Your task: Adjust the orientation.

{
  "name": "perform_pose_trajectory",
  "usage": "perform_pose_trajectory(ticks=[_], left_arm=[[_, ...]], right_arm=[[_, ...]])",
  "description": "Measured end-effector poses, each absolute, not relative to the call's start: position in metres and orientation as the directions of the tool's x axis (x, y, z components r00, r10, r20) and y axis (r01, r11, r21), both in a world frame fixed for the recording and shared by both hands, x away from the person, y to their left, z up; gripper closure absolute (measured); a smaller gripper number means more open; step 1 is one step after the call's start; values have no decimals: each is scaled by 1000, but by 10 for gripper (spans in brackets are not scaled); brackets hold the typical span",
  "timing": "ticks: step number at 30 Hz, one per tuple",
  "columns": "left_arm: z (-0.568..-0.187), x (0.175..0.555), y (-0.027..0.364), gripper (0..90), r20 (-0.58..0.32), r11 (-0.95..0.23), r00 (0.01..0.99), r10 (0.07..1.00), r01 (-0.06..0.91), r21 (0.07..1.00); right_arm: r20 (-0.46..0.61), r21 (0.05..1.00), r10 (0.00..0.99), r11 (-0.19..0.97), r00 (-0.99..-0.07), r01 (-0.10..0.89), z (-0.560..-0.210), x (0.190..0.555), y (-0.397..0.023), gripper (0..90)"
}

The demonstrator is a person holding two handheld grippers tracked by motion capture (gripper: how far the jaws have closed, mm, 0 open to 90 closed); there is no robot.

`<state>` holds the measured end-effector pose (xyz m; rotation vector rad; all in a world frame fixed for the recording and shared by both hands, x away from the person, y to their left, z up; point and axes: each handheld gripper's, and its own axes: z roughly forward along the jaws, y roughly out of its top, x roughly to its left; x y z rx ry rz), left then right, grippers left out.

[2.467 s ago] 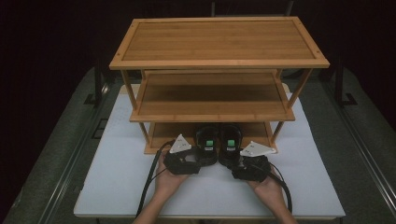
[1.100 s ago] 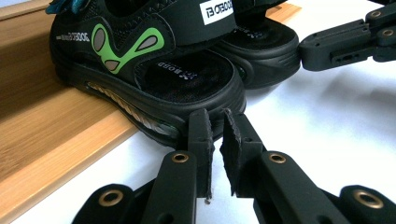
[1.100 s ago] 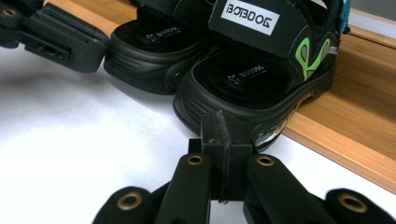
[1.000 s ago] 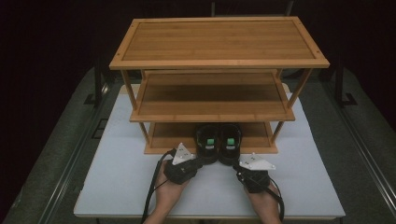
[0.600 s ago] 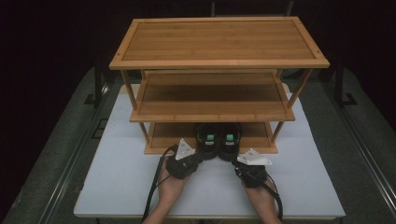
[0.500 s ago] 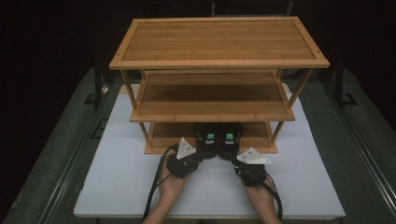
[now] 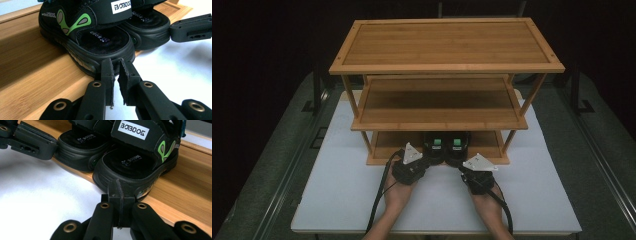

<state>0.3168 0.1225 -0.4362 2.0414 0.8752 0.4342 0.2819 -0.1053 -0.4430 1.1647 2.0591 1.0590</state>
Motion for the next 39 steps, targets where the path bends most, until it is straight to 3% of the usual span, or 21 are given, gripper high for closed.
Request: perform_pose_trajectory(ticks=[39], left_arm=[[-440, 334, 113, 793, -4, -389, 670, 742, 436, 812]], right_arm=[[-117, 837, 890, 327, -441, 438, -449, 302, -102, 896]])
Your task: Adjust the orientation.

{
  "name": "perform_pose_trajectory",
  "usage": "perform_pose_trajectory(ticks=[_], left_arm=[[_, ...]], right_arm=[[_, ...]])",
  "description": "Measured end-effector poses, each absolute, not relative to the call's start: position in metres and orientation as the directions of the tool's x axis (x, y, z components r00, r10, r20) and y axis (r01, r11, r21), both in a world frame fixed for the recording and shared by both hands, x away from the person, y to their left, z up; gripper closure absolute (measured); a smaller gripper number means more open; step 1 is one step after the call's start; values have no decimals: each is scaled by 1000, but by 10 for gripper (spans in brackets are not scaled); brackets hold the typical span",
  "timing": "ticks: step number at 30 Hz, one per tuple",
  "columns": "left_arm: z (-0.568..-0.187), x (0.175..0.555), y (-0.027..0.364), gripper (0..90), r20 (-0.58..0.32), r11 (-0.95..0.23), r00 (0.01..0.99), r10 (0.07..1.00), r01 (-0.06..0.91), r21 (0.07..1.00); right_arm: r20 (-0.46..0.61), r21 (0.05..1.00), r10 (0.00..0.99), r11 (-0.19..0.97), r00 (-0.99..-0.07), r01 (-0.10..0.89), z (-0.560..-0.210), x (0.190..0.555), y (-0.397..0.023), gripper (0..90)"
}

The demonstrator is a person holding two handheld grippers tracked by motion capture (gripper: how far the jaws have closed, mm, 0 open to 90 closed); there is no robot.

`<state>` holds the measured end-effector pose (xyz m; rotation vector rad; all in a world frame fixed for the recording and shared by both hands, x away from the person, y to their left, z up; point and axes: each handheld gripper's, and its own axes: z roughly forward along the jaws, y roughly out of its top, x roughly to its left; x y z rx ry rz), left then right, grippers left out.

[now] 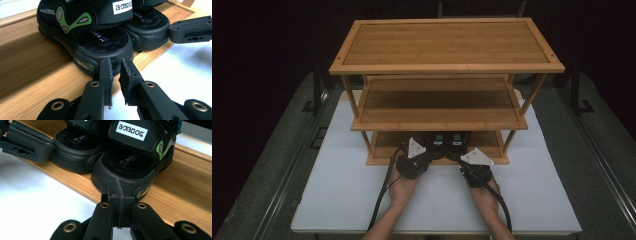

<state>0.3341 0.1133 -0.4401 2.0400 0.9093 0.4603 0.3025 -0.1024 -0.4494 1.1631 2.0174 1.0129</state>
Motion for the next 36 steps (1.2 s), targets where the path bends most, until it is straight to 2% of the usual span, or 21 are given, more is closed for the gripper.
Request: perform_pose_trajectory(ticks=[4, 11, 27, 36], left_arm=[[-440, 334, 113, 778, -11, -384, 671, 742, 438, 813], [-435, 328, 116, 725, -19, -385, 687, 727, 431, 816], [-430, 311, 123, 587, -92, -375, 736, 671, 444, 814], [-431, 303, 128, 526, -125, -361, 744, 657, 456, 814]], right_arm=[[-115, 836, 889, 327, -443, 440, -449, 303, -103, 892], [-80, 836, 882, 313, -465, 450, -447, 300, -107, 790], [29, 807, 835, 305, -550, 506, -439, 288, -129, 638], [23, 798, 812, 337, -584, 500, -438, 279, -140, 576]])
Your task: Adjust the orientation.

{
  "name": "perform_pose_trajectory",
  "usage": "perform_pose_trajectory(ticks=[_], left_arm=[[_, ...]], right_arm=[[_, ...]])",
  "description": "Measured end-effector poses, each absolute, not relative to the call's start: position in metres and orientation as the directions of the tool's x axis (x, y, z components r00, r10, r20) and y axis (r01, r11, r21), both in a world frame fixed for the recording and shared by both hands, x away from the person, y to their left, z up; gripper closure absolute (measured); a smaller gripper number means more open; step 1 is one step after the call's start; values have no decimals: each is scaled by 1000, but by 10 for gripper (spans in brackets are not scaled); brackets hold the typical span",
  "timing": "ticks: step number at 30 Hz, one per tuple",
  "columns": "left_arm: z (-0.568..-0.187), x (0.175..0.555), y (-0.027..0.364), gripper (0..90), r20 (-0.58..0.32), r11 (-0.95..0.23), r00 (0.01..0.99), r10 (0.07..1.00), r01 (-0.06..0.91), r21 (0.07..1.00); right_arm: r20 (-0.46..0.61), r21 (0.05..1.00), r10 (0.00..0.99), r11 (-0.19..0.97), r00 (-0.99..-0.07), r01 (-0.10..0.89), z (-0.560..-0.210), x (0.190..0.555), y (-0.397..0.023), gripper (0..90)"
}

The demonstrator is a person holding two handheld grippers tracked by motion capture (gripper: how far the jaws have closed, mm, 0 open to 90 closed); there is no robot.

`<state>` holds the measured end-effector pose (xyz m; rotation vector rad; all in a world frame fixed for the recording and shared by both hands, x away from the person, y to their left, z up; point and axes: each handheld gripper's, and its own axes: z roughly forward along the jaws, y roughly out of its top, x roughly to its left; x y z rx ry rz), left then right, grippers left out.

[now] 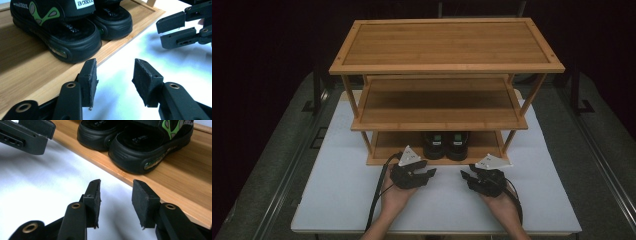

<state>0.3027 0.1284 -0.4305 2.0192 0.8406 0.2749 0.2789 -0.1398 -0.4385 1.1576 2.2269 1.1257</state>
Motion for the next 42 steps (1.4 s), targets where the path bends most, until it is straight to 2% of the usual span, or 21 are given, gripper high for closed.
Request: perform_pose_trajectory(ticks=[16, 42], left_arm=[[-434, 293, 143, 458, -147, -371, 750, 645, 475, 798], [-433, 281, 167, 394, -139, -378, 743, 655, 481, 791]], right_arm=[[75, 793, 820, 296, -567, 533, -442, 270, -169, 489], [97, 795, 822, 275, -561, 541, -444, 255, -203, 417]])
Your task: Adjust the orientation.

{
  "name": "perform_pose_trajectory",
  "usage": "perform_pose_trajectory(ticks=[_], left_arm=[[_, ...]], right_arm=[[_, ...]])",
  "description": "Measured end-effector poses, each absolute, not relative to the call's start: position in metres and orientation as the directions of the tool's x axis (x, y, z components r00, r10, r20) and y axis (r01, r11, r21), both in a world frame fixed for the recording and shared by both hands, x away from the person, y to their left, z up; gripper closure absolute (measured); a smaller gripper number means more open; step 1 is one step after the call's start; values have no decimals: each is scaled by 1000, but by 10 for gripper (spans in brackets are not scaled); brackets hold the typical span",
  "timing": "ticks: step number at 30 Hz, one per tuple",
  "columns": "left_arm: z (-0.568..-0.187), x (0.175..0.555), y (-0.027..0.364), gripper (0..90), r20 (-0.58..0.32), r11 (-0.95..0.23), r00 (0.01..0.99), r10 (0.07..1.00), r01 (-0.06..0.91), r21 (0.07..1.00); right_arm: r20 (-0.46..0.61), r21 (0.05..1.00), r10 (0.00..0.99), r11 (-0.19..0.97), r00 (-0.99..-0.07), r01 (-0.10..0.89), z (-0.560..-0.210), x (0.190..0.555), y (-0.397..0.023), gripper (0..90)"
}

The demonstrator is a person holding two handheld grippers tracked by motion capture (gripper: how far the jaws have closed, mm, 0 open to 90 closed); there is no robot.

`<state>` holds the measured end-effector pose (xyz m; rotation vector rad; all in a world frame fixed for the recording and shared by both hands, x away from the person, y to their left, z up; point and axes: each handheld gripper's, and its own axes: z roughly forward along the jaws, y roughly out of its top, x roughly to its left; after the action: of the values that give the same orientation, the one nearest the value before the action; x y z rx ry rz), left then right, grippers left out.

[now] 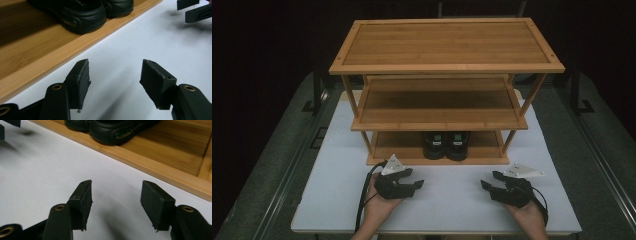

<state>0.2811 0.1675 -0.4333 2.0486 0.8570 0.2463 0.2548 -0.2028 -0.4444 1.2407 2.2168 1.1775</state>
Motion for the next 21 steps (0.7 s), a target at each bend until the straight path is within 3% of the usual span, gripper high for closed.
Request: perform_pose_trajectory(ticks=[21], left_arm=[[-425, 274, 190, 343, -125, -368, 731, 671, 474, 800]], right_arm=[[108, 791, 837, 255, -537, 557, -446, 241, -229, 397]])
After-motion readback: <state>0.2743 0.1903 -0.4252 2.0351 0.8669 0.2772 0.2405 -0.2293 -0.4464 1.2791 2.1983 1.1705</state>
